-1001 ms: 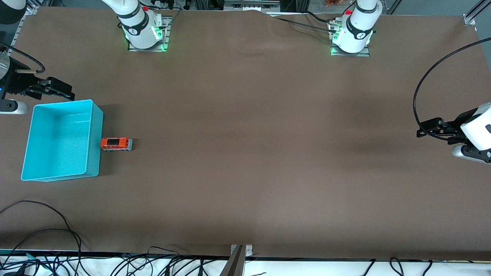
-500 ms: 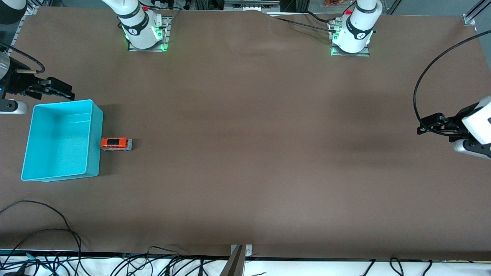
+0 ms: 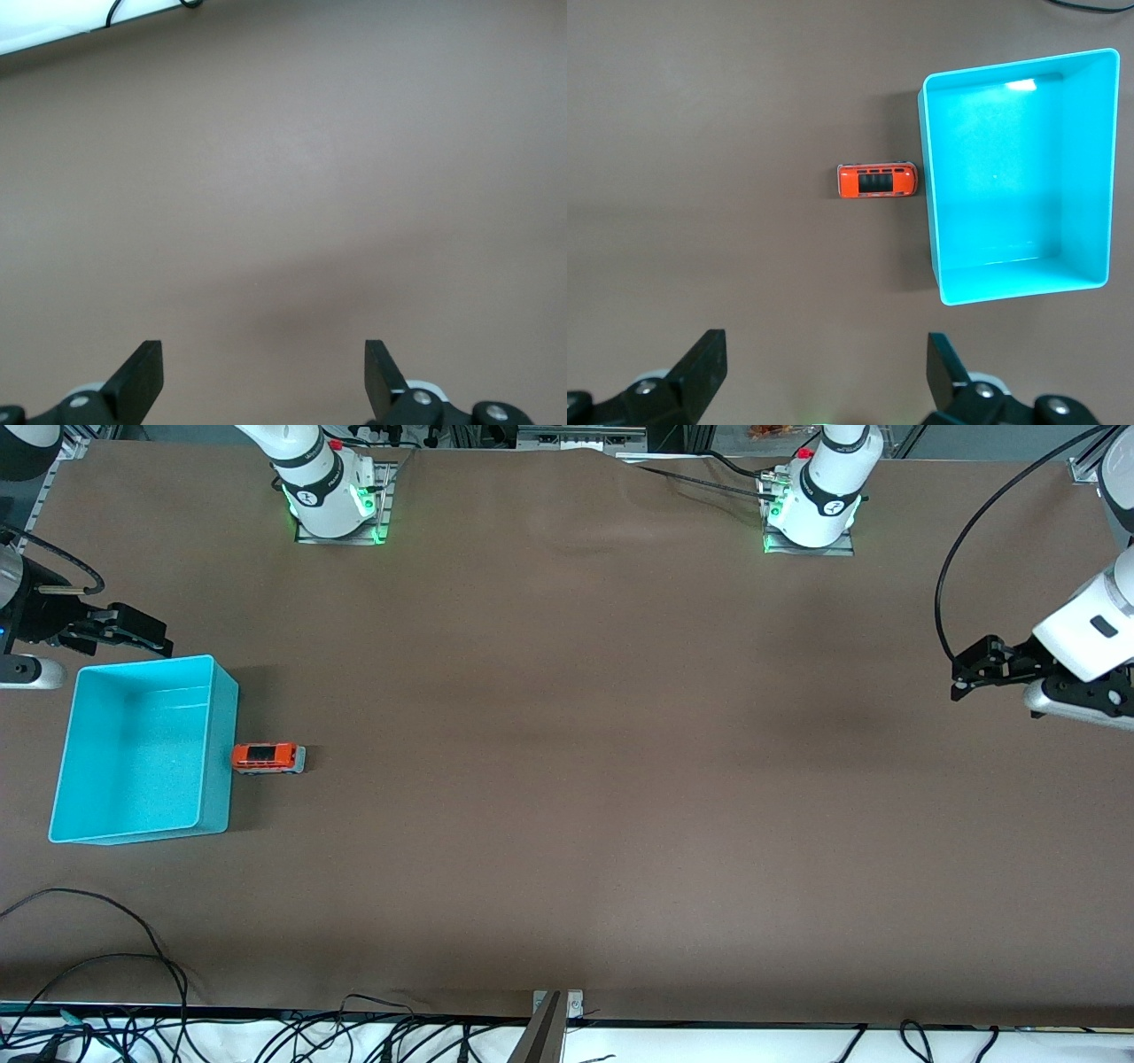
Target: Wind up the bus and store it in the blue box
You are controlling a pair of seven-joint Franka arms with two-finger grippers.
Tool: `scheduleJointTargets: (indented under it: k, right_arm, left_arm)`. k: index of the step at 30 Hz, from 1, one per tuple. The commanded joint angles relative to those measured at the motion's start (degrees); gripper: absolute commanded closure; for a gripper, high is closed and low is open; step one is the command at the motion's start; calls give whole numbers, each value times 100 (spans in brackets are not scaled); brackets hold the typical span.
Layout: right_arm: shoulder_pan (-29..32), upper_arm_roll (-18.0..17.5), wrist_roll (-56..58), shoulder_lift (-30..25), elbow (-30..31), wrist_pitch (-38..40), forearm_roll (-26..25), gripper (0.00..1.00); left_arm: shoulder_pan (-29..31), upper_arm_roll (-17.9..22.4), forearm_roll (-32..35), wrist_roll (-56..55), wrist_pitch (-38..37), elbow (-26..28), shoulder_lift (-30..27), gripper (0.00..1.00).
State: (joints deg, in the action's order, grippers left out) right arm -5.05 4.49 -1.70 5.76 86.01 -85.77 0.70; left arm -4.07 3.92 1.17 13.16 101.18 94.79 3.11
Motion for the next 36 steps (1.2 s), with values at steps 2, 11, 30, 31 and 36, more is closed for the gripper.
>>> scheduleJointTargets:
  k: [2, 11, 30, 31, 36]
  right_arm:
    - [-66, -36, -76, 12, -146, 104, -88, 0]
    - [-66, -36, -67, -58, -155, 131, -61, 0]
    - [-49, 8, -67, -181, -128, 166, -52, 0]
    - [-49, 17, -67, -172, -119, 157, -52, 0]
    - [-40, 35, -23, -269, 39, 113, -79, 0]
  left_arm:
    - [-77, 92, 68, 2, 254, 691, -557, 0]
    - [626, -698, 94, -68, -133, 506, -513, 0]
    - [653, -743, 94, -77, -678, -109, -126, 0]
    - [644, -743, 94, -77, -678, -118, -126, 0]
    - [626, -743, 130, -86, -678, -127, -126, 0]
